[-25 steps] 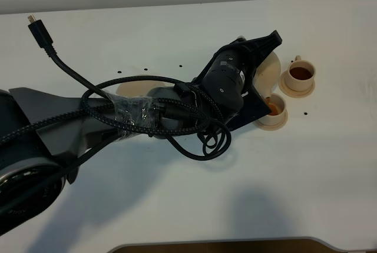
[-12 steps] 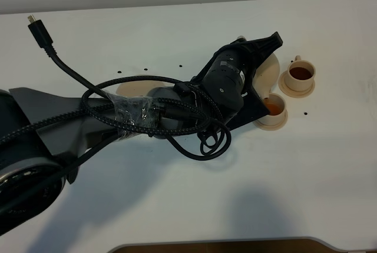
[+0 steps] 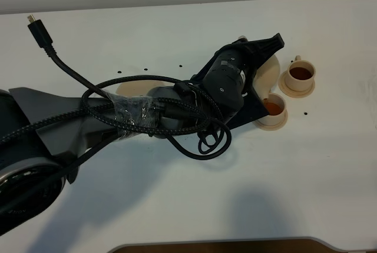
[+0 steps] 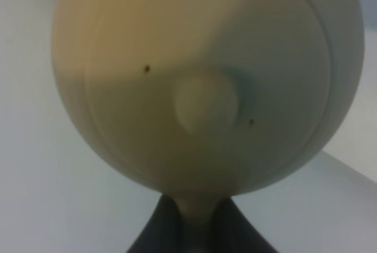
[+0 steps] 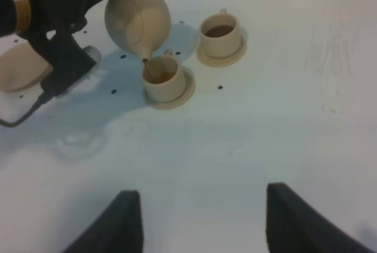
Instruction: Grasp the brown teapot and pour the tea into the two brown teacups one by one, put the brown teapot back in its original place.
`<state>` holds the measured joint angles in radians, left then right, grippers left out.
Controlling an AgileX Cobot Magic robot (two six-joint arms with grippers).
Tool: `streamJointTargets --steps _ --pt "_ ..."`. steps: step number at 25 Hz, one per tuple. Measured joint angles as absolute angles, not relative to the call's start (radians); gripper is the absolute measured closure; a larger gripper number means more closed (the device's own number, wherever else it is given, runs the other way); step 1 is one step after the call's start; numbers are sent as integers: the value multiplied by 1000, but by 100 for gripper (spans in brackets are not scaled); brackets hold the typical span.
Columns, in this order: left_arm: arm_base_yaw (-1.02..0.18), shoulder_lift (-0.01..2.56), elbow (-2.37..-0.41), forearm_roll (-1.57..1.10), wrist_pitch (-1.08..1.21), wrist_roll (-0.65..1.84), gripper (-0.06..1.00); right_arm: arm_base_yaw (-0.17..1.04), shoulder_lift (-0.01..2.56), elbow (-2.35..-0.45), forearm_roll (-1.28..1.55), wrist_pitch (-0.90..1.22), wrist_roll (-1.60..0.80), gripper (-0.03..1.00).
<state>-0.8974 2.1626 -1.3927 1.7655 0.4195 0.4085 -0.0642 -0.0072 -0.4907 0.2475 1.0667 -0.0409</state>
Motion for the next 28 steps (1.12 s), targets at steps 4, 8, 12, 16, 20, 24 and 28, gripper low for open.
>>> streamJointTargets --steps 4,8,12,16,20,24,28 --pt "-897 2163 -1393 1766 405 416 80 -64 -7 -491 247 1067 -41 49" --pt "-897 2163 -1395 1768 405 421 80 -64 -7 -491 247 1067 -41 49" --pt "-897 2163 -1401 1768 402 423 80 -64 -7 -491 247 1067 -41 49" --pt "-897 2163 -1404 1768 401 437 80 -64 -7 -491 247 1067 -41 49" --pt "-897 2163 -1412 1768 401 451 80 -64 -7 -491 247 1067 -41 49" --pt "-897 2163 -1417 1768 387 455 80 -64 -7 -491 247 1067 -41 49" --pt "-897 2163 -1418 1768 380 471 80 -64 -7 -491 247 1067 -41 49"
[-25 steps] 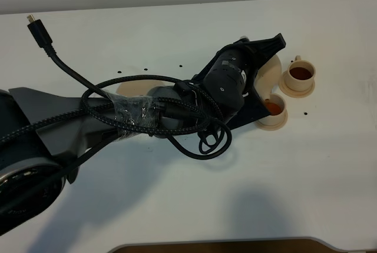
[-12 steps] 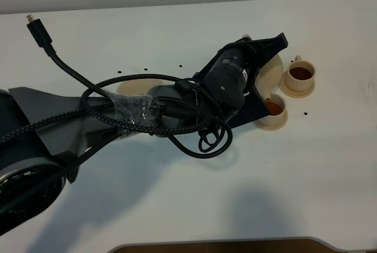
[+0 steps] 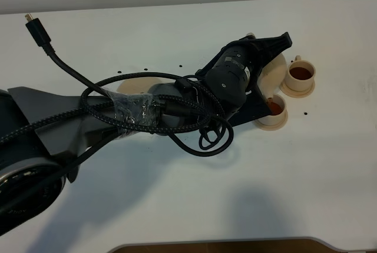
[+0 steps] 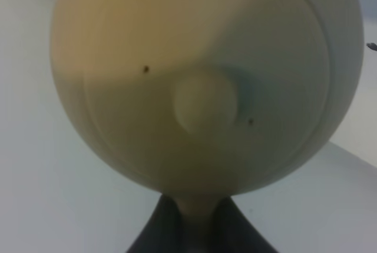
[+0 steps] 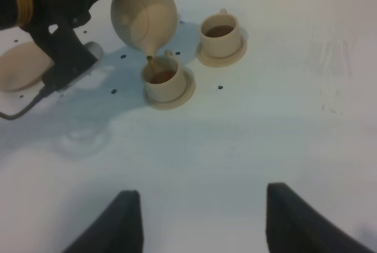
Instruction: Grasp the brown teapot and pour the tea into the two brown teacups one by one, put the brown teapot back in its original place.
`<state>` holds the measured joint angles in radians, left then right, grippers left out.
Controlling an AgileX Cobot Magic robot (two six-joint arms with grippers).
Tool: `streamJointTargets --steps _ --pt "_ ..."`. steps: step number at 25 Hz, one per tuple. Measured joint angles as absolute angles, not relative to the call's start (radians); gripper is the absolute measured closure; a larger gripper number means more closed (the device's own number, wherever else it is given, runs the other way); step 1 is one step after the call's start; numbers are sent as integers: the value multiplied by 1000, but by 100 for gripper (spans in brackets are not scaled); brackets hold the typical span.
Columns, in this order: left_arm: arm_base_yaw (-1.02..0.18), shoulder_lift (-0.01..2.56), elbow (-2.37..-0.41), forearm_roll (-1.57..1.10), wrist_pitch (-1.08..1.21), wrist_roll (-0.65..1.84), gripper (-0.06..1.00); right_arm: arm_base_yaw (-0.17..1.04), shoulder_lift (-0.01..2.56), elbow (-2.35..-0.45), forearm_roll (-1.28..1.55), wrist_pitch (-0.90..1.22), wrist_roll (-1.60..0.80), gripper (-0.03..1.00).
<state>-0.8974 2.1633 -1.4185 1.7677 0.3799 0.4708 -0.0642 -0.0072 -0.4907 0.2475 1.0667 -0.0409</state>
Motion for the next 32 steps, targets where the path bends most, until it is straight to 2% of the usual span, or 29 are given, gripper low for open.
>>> streamJointTargets --steps 32 --pt "-897 2163 -1448 1768 333 509 80 -64 -7 -491 247 1067 -41 49"
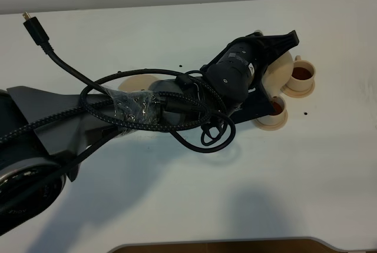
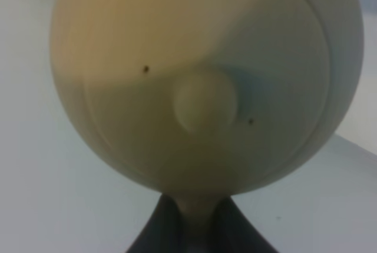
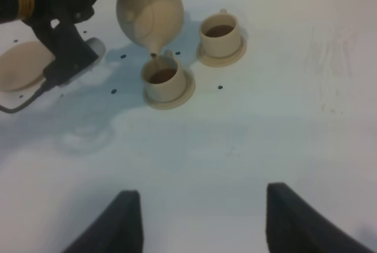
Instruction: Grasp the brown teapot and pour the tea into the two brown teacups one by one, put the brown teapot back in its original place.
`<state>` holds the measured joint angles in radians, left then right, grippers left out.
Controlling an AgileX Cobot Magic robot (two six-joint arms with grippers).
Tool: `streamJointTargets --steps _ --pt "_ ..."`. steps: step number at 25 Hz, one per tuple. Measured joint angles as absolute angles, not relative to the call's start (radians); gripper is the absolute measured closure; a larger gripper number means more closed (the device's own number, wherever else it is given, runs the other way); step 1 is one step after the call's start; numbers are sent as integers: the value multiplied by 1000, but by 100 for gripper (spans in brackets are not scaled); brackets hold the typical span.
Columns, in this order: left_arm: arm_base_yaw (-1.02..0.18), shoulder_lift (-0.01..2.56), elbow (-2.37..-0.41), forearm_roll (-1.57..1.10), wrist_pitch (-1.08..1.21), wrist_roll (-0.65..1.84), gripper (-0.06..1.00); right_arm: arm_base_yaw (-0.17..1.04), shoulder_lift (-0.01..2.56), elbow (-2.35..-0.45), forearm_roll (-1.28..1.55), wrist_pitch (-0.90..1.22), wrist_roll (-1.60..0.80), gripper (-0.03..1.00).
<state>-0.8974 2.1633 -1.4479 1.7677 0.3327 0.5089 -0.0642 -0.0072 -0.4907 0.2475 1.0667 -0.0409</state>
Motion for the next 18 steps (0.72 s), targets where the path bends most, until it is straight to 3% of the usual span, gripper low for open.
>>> streamJointTargets --steps 18 --pt "-897 2163 -1457 1768 317 584 80 -64 -7 -491 247 1067 -41 49"
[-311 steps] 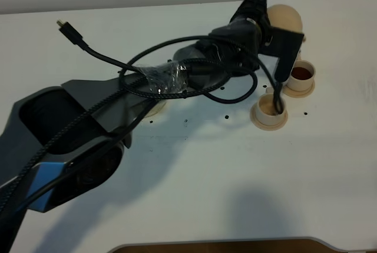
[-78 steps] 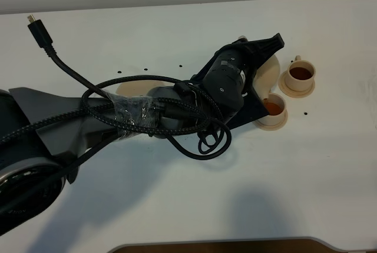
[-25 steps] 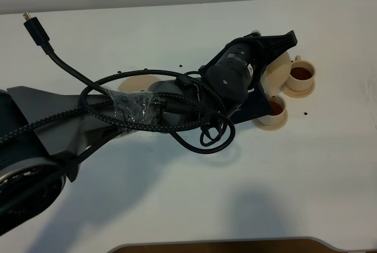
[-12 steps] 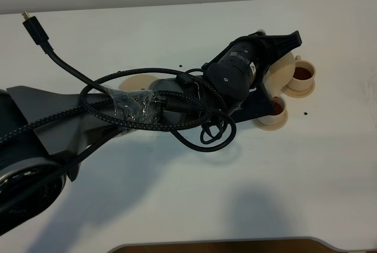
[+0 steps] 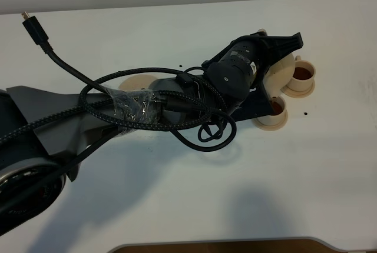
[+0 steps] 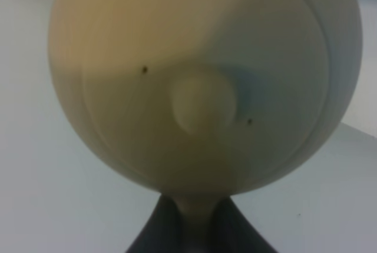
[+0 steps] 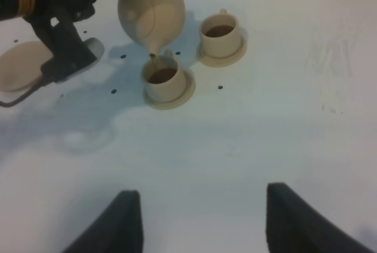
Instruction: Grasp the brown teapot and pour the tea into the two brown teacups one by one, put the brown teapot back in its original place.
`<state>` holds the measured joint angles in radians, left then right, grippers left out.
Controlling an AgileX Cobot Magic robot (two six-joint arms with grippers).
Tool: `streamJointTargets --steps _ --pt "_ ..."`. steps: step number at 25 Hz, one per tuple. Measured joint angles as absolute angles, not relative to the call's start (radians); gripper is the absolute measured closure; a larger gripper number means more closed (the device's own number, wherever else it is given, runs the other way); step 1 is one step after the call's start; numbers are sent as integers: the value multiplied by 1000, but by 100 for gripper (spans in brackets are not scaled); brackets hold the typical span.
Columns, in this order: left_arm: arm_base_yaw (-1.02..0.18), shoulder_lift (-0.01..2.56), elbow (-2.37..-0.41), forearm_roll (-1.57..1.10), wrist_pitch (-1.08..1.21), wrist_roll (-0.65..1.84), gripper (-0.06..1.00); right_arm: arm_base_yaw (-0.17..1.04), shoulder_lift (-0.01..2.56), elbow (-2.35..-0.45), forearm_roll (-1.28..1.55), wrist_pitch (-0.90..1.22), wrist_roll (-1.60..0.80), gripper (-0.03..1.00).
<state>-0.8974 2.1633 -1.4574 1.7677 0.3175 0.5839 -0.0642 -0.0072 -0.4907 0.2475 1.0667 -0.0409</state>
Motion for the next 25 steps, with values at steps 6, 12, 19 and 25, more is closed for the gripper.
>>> streamJointTargets --steps 6,12,19,25 --pt "-897 2163 -1457 1768 317 598 80 -64 -7 -491 247 1067 -41 49" --pt "-897 2163 -1457 1768 317 617 80 -64 -7 -491 247 1067 -41 49" --pt "-897 2163 -1457 1768 317 633 80 -64 -7 -491 247 1067 -41 49" --pt "-897 2163 -1459 1768 317 659 80 -64 -7 -491 247 1067 -41 49"
